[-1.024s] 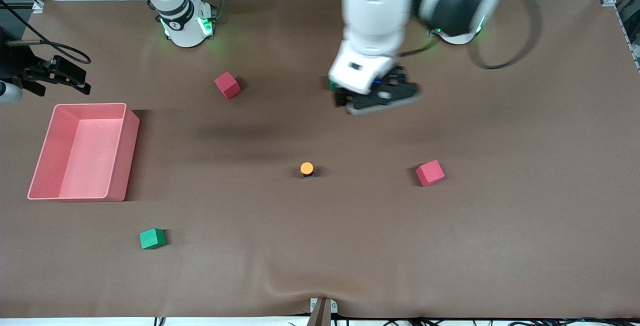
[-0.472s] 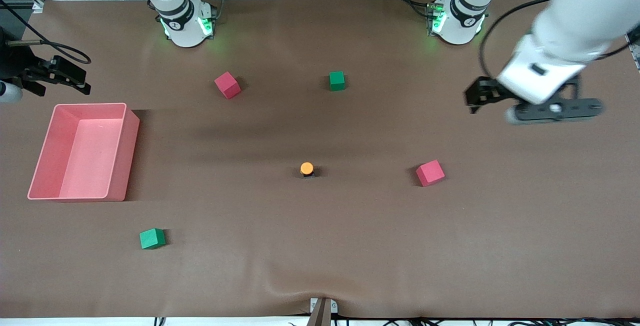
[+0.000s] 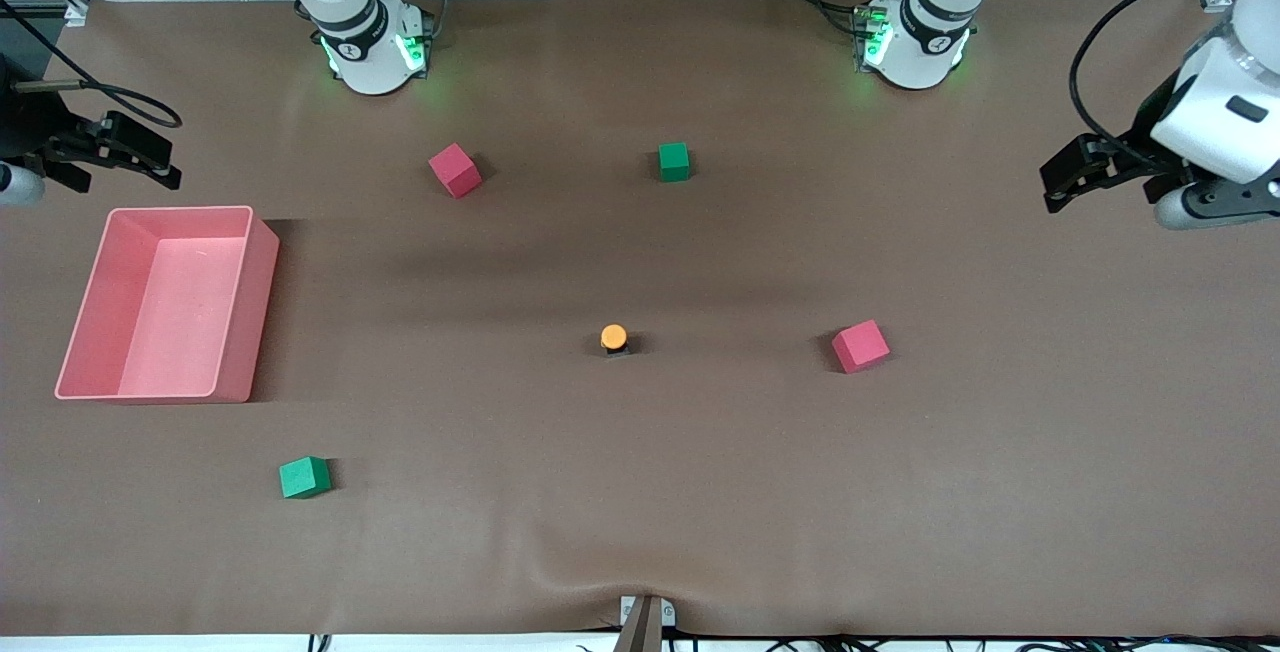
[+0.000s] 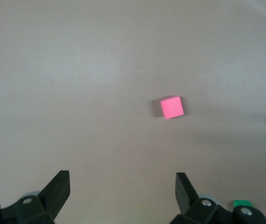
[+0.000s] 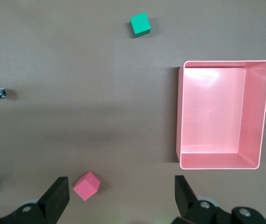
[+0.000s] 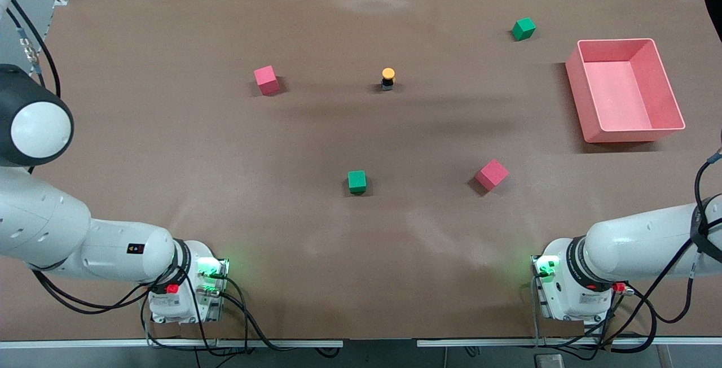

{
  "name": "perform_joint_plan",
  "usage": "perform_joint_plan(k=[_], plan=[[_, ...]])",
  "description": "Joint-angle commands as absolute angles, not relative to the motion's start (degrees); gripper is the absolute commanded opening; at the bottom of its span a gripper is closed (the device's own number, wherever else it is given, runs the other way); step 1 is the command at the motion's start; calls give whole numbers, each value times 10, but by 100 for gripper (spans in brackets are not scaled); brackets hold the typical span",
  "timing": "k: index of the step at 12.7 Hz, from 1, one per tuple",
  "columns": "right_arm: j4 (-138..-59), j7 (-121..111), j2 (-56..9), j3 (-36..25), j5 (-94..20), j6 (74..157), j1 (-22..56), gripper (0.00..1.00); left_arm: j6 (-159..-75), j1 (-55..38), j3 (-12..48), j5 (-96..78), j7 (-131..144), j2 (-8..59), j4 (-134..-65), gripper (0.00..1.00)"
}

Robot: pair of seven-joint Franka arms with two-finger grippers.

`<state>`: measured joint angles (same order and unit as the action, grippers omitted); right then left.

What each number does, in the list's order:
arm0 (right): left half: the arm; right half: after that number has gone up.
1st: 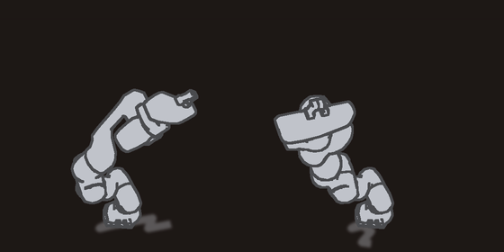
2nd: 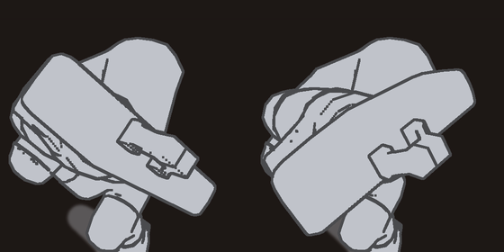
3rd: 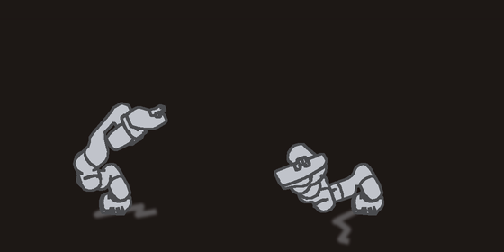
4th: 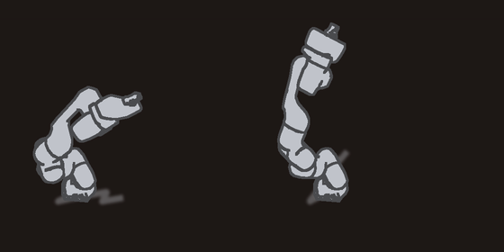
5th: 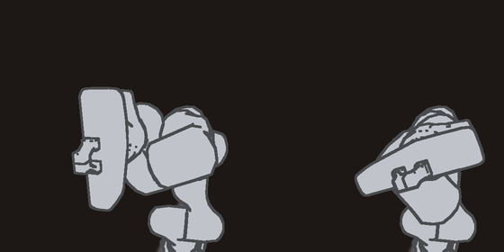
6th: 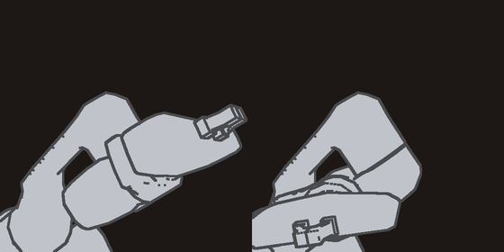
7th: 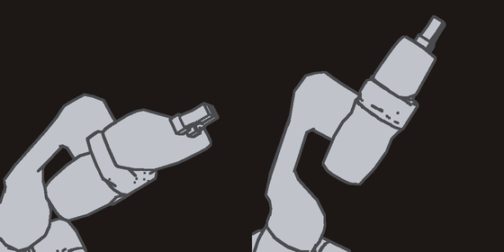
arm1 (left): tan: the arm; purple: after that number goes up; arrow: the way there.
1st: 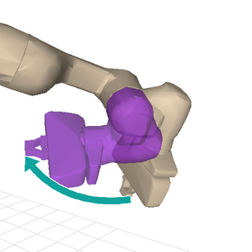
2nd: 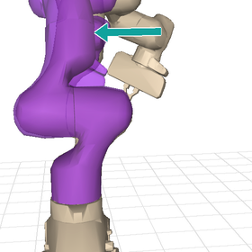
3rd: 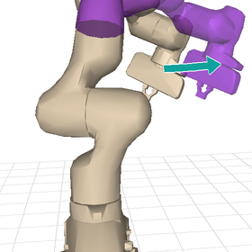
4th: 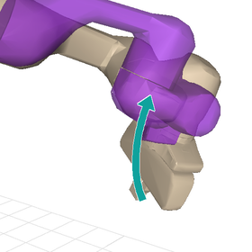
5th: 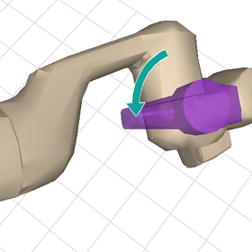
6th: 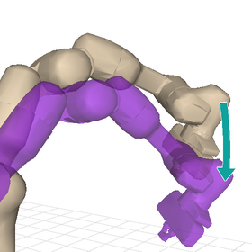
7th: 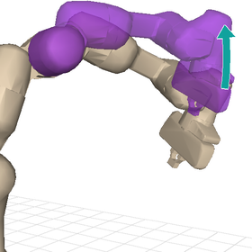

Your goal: Place and upright button with both arms

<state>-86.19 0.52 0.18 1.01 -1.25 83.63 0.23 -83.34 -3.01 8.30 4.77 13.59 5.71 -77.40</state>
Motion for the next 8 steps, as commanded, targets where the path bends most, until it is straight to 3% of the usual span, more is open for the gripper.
perform_joint_plan(k=[1, 8], plan=[[-867, -4, 10, 18, -18, 838, -12, 100, -893, 14, 89, 37, 66, -26, -890, 100], [-867, -4, 9, 18, -24, 838, -18, 100, -895, 11, 69, 14, 66, -84, -955, 100]])
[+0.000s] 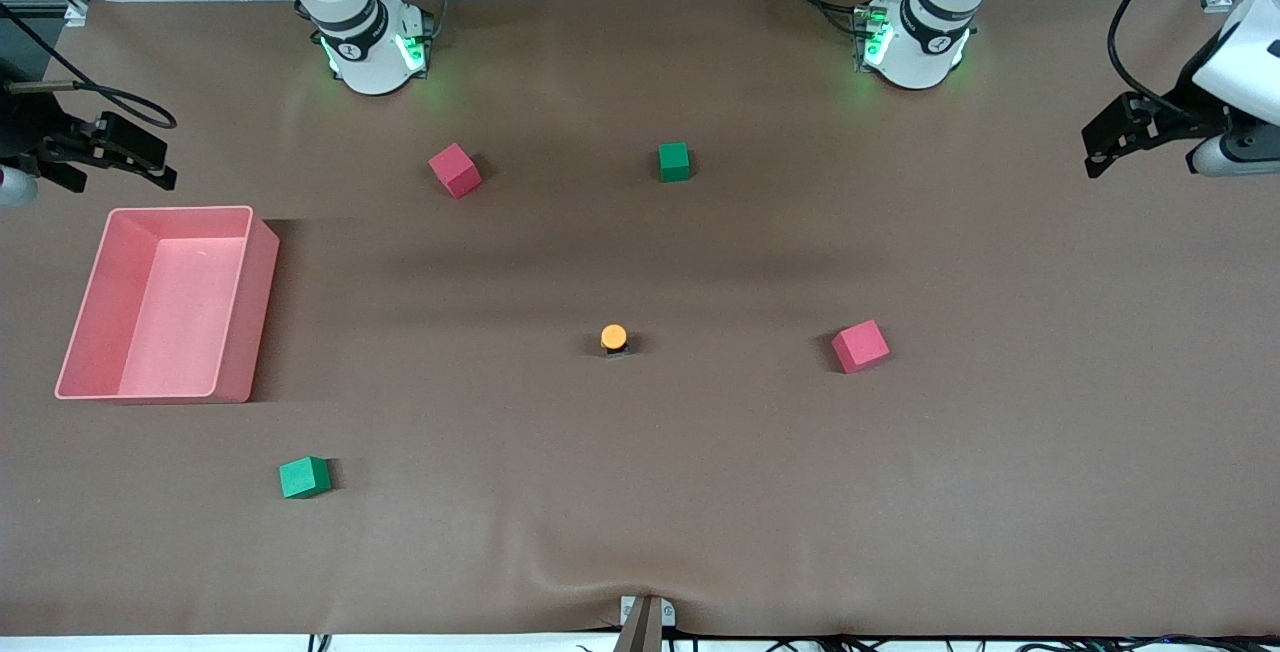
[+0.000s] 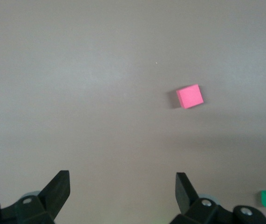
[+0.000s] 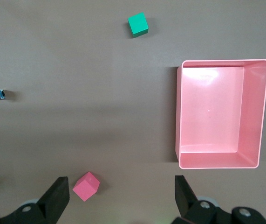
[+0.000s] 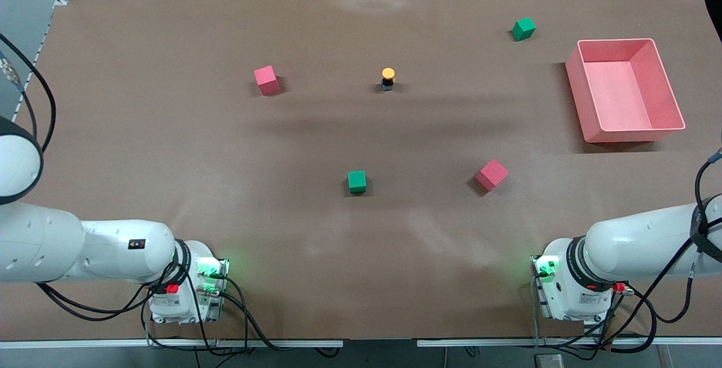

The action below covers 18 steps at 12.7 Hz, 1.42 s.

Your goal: Place and upright button with both arms

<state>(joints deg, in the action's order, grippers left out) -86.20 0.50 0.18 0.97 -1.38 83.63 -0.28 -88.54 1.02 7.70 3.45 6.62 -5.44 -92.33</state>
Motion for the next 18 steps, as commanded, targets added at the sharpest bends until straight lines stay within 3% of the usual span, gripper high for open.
perform_joint_plan(k=[1, 5, 18], plan=[[-867, -4, 9, 18, -24, 838, -18, 100, -895, 10, 69, 14, 66, -84, -954, 100], [-867, -4, 9, 18, -24, 838, -18, 100, -884, -24, 33, -4, 76, -84, -954, 100], [-867, -4, 9, 18, -24, 837, -18, 100, -825, -27, 35, 4, 75, -78, -928, 100]])
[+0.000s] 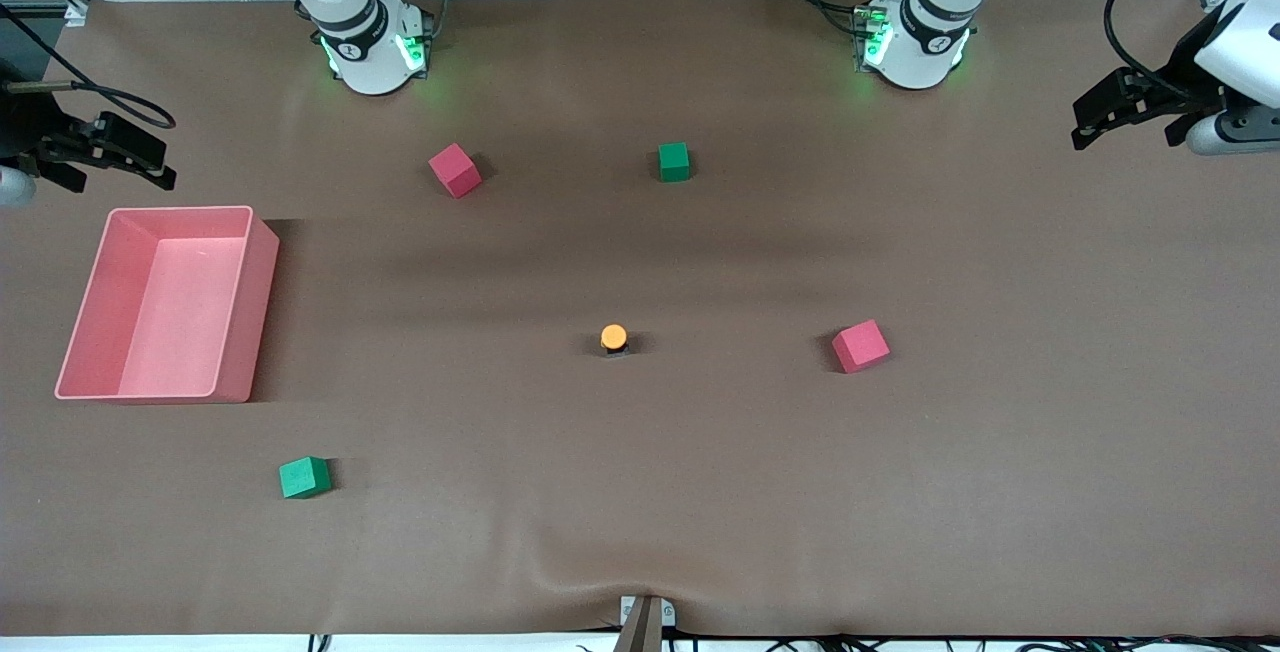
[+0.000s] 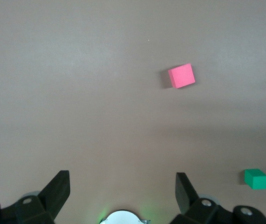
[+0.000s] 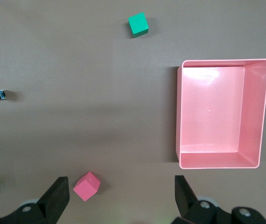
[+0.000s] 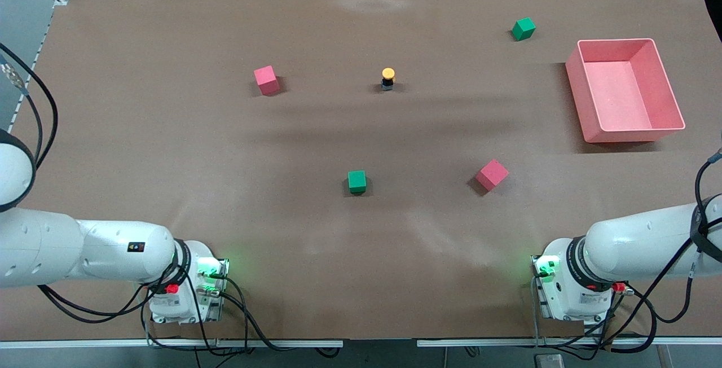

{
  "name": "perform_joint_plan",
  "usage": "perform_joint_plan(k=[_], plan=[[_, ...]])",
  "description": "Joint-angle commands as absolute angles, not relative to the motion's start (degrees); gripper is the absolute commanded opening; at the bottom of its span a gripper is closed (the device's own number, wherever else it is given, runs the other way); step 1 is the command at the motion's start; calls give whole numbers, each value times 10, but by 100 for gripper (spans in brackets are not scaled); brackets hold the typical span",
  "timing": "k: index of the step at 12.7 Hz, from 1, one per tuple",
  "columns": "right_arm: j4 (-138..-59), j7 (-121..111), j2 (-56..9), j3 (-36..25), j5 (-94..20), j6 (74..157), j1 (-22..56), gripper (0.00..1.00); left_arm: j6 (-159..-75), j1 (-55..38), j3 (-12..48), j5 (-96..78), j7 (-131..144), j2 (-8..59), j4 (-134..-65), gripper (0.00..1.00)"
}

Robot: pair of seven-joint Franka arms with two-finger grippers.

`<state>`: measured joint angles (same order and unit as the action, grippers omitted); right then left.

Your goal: Place and upright button with both arms

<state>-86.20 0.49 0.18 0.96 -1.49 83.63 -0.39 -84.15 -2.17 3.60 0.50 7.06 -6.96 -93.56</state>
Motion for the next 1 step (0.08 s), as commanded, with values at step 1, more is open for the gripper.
perform_joint_plan(k=[1], plan=[[-867, -4, 9, 18, -24, 837, -18, 100, -820, -27, 35, 4, 75, -78, -925, 100]])
